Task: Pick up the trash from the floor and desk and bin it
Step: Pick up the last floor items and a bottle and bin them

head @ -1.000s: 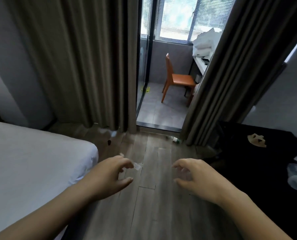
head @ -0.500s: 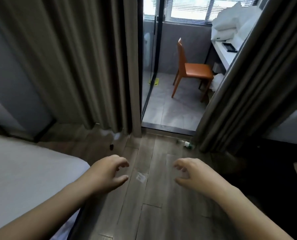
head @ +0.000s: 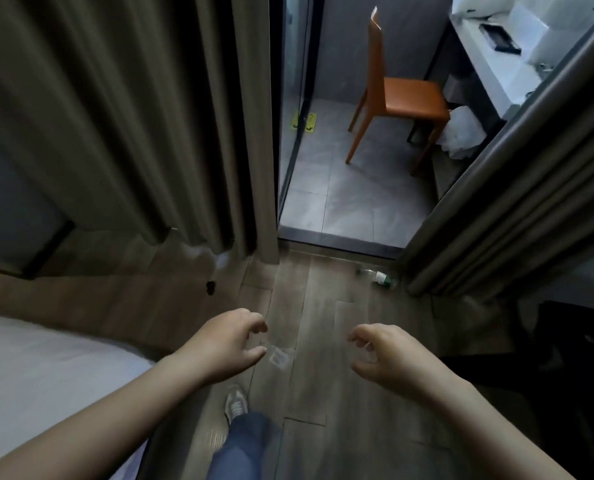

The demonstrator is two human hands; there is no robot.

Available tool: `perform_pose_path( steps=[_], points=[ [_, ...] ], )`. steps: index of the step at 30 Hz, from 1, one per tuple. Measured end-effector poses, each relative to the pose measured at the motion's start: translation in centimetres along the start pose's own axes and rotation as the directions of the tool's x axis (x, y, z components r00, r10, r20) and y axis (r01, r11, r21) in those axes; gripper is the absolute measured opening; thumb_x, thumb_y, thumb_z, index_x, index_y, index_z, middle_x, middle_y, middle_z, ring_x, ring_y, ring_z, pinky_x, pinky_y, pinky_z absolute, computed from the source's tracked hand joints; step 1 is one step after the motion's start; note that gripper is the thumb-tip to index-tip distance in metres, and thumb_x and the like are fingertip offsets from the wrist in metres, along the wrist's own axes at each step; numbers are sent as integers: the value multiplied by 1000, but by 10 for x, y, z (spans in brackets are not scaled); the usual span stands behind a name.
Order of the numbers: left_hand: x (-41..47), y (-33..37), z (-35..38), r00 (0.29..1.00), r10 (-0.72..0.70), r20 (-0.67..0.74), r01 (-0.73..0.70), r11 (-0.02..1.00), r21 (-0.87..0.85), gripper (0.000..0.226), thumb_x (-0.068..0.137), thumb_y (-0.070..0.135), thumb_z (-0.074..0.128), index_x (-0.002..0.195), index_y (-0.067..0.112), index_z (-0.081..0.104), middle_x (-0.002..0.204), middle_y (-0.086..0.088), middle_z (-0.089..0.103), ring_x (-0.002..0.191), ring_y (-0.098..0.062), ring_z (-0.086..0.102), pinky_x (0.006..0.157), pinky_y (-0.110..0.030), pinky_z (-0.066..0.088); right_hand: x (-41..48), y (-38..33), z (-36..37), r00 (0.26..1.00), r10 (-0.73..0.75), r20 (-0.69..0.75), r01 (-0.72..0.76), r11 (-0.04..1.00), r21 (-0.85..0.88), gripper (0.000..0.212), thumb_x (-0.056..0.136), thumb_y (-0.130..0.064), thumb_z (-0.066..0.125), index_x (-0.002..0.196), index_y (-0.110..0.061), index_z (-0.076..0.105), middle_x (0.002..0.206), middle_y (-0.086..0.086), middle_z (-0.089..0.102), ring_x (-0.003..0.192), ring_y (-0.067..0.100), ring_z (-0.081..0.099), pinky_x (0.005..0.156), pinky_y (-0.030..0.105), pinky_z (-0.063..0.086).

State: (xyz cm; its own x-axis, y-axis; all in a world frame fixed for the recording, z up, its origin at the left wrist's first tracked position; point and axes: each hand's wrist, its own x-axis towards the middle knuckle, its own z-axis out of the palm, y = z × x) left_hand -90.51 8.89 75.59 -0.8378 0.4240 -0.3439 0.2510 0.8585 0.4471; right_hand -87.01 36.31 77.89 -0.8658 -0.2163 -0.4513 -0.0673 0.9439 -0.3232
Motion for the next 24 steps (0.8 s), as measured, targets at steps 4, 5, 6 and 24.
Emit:
perform_pose_path(
  steps=[4,5,6,24],
  points=[
    [77,-39,-8,997,2,71,-1,1000,-18,36,86,39,59,120,26,58,115,10,58,102,-6,56,87,-23,47,76,4,0,997,65,35,-65,998,19,42,85,-40,61,124,-26,56,117,-8,61,108,11,56,88,22,43],
    [96,-48,-8,996,5,87,-4,1000,-12,35,86,38,59,119,25,58,114,9,58,102,-8,57,86,-23,46,96,6,1,996,80,38,-81,997,21,43,85,-38,61,125,-25,55,117,-7,61,108,12,56,88,23,43],
    [114,-57,-6,995,5,104,-4,1000,-6,34,87,37,59,118,25,58,114,8,58,102,-9,57,84,-23,46,115,9,3,994,96,45,-97,995,27,43,85,-37,62,126,-24,54,118,-6,61,110,13,56,89,24,43],
    [354,-232,296,966,-108,236,101,994,42,34,88,36,57,119,21,55,119,1,58,110,-17,55,91,-29,44,412,169,245,976,11,218,-15,1000,17,49,89,-29,60,136,-21,50,128,2,58,117,18,56,97,30,45]
  ],
)
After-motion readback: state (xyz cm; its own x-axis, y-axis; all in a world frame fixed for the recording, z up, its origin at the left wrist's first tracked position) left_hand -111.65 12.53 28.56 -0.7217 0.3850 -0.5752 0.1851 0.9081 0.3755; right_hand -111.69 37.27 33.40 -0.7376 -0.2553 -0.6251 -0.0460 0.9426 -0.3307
